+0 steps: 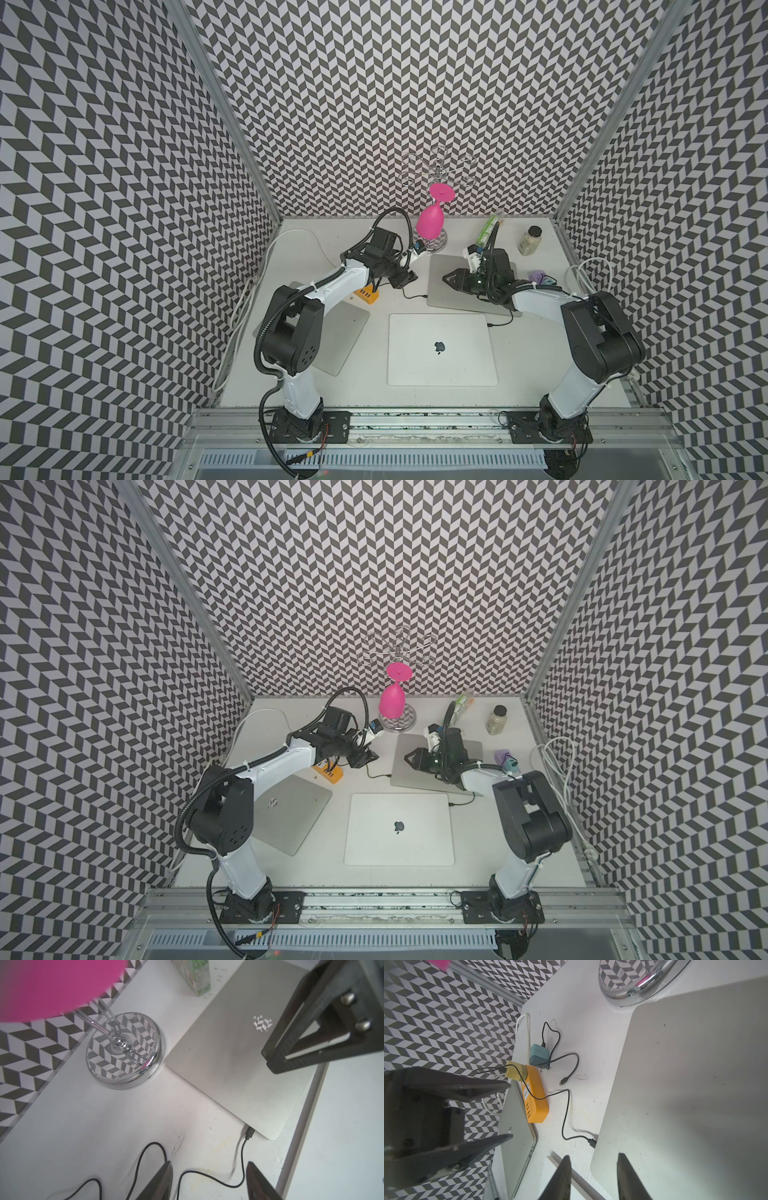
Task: Unplug the laptop charger
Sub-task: Remove the charging cable from the laptop.
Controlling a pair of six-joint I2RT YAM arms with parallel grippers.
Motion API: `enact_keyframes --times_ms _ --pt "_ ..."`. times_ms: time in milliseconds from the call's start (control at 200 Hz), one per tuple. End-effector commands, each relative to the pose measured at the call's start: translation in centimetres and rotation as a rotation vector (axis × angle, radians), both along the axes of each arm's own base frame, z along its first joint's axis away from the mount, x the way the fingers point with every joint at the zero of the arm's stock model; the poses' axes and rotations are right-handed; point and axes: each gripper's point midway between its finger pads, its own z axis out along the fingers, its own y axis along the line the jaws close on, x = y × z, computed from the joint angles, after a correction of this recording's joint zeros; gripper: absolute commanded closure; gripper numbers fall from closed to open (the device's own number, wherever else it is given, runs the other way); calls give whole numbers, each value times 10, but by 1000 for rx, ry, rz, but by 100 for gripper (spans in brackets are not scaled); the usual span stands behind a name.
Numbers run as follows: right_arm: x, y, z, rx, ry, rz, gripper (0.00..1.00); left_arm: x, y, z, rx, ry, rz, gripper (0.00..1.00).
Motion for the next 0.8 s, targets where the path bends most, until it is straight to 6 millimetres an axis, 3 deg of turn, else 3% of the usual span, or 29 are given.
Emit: enact_keyframes --times_ms 0,210,546,796 --pt "7 6 9 54 -15 23 65 3 -6 -2 88 -186 -174 39" --pt "2 3 -5 51 24 40 65 -13 -8 -44 159 -98 -367 43" --pt "-10 2 -14 76 69 68 68 -26 -17 -63 130 18 -482 48" --pt "-21 6 -22 122 101 97 74 -27 -28 -78 209 -49 -477 59"
